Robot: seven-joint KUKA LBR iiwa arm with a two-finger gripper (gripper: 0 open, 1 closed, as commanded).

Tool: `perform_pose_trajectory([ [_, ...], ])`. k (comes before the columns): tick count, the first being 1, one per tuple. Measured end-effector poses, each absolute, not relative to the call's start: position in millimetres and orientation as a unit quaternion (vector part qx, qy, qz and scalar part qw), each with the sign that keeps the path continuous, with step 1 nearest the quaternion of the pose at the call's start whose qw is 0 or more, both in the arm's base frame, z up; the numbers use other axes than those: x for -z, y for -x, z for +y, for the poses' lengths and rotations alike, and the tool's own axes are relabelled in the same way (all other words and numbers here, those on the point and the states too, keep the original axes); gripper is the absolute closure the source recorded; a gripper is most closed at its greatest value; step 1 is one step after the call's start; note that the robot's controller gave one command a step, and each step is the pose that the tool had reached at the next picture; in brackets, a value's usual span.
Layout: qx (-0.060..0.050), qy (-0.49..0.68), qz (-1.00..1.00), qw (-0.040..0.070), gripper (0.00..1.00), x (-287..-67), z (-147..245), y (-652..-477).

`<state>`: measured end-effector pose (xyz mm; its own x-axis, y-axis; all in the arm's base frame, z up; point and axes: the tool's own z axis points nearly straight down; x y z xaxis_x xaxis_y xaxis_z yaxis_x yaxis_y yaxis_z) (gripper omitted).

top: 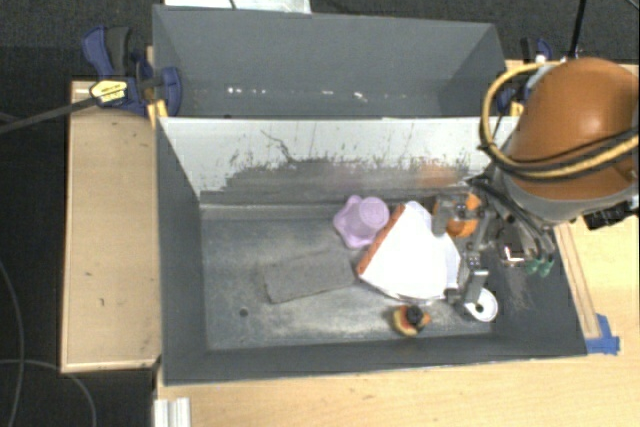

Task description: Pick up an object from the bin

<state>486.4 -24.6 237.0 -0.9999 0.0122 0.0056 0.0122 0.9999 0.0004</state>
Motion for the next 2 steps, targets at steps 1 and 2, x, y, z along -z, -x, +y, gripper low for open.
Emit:
perform_pose_trajectory([
  [1,0.0,0.006,-1.0,-0.001,0.0,-240.8,-24.6,-487.9],
  [2,0.0,-0.031,-1.0,-0.005,0.0,-202.1,-25.9,-502.5],
])
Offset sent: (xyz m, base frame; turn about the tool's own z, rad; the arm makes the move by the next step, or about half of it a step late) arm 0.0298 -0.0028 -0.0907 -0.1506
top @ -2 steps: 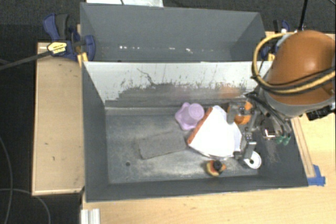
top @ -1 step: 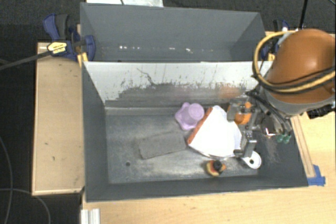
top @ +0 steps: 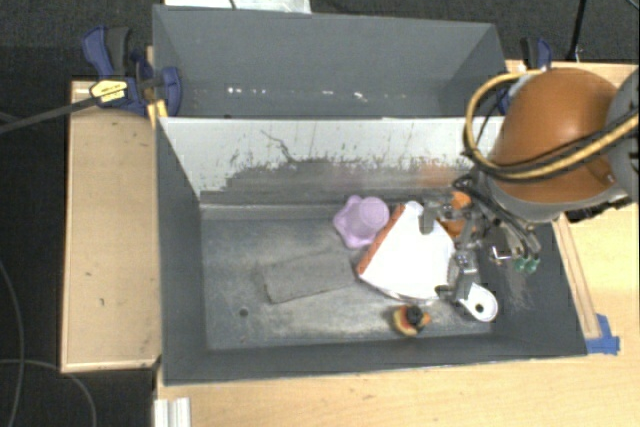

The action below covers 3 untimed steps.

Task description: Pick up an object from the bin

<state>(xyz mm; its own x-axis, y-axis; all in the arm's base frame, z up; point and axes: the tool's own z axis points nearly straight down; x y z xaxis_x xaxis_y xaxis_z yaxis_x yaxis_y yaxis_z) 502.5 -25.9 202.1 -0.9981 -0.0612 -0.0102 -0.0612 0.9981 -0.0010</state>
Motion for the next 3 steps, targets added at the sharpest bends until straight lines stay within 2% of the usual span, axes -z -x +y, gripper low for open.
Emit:
perform_pose_trajectory([
  [1,0.0,0.052,0.999,0.003,0.0,-147.9,-9.8,-497.7],
  [2,0.0,0.133,0.991,-0.001,0.0,-118.8,-1.7,-499.6],
  [3,0.0,-0.039,0.999,0.0,1.0,-74.3,14.3,-546.4],
])
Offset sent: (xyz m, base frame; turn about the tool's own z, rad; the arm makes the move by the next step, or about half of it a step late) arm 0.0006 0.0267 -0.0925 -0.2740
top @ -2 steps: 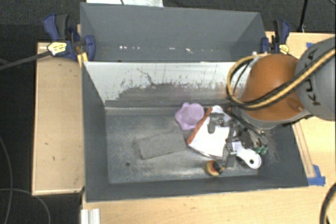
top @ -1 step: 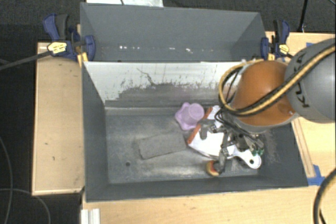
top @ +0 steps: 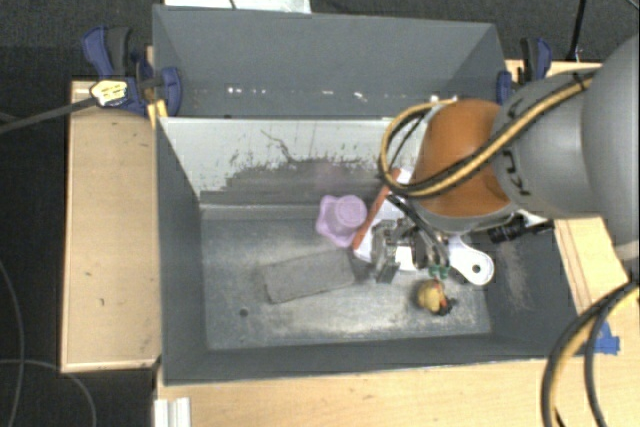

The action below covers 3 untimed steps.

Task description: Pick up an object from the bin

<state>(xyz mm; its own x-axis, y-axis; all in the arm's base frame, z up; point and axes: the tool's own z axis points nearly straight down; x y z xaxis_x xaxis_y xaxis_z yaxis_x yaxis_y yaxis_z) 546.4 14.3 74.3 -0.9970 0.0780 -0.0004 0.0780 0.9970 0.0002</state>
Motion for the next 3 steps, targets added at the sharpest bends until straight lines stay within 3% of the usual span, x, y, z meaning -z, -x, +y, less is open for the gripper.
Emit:
perform_pose_trajectory([
  [1,0.0,-0.039,0.999,0.0,1.0,-74.4,14.3,-546.5],
  [2,-0.001,-0.041,0.999,0.004,0.0,-132.4,26.6,-535.6],
  [3,0.0,-0.041,0.999,0.001,0.0,-129.1,25.7,-535.0],
])
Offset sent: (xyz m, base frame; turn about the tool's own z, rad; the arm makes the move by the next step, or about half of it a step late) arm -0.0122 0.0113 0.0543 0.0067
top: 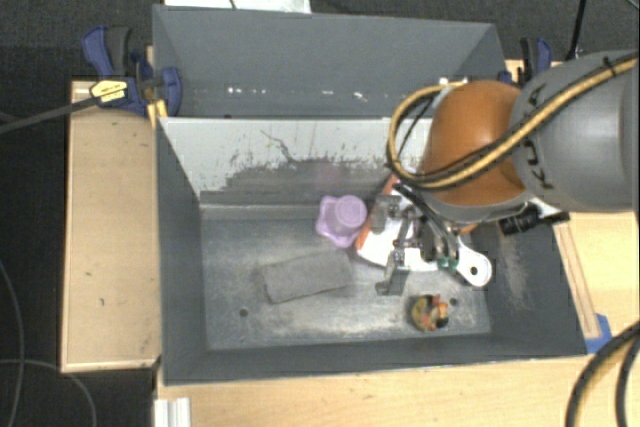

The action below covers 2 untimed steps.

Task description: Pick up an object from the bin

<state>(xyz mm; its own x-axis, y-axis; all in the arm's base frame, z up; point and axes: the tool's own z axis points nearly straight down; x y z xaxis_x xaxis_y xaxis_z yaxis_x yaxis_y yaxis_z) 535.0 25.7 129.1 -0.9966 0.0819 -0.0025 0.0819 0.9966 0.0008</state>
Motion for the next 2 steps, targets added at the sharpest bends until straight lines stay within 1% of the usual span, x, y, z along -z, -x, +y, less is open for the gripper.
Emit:
perform_pose_trajectory([
  [1,0.0,-0.047,0.999,0.001,1.0,-79.6,-8.8,-551.0],
  [2,0.0,-0.046,0.999,0.001,1.0,-79.6,-8.7,-551.0],
])
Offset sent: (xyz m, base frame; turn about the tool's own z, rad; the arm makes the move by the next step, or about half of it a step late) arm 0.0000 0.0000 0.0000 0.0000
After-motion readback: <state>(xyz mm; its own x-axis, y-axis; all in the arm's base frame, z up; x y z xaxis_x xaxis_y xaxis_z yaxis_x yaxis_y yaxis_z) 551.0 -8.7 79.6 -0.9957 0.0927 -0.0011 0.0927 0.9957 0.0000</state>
